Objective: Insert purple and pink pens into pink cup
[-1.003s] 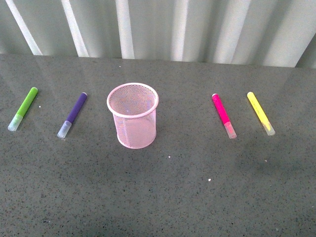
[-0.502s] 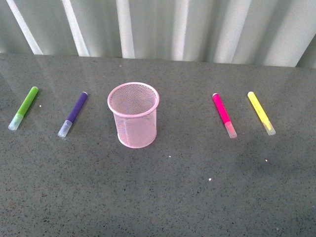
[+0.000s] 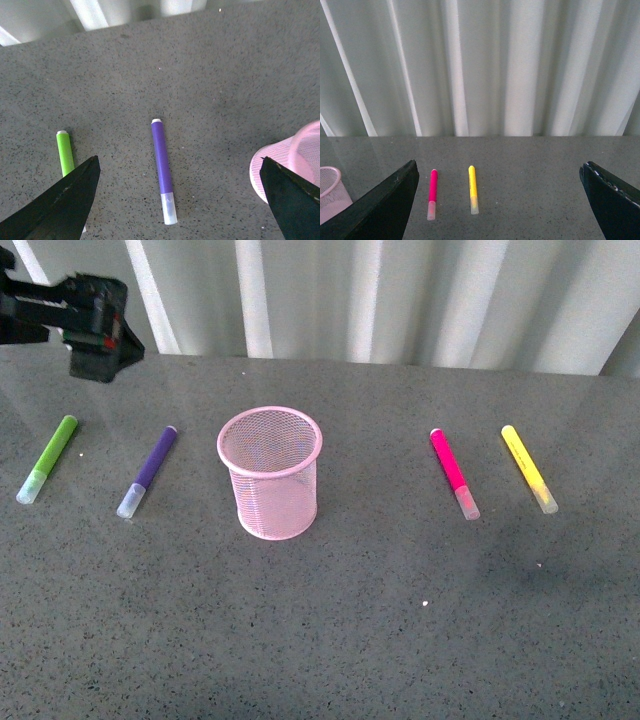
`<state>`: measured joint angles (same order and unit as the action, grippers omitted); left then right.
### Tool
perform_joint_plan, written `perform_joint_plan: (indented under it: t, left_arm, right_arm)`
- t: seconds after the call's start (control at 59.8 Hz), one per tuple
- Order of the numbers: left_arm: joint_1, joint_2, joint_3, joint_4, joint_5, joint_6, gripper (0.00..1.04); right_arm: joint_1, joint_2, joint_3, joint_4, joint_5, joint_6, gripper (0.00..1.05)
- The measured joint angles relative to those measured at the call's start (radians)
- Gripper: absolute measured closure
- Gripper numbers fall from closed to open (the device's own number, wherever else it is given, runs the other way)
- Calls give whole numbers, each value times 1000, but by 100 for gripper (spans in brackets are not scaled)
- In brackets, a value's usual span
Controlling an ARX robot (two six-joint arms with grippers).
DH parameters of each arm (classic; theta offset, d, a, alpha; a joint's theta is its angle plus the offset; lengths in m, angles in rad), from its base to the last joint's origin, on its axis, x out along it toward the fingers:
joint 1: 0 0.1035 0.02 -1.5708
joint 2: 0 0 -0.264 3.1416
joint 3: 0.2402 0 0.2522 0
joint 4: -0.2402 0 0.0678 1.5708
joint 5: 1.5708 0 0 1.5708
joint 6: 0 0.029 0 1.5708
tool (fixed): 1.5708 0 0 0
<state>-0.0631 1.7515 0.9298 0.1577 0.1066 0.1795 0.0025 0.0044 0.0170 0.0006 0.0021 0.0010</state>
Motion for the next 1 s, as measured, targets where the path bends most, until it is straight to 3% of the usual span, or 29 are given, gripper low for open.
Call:
perform_joint_plan:
  t: [0.451,1.003]
  left_arm:
    - [-53,275,185,-54,-59,71,7]
    - [-54,464,356,-77,-89,51,7]
  right_arm:
    - [0,0,0,0,0,0,7]
    - [0,0,0,0,0,0,7]
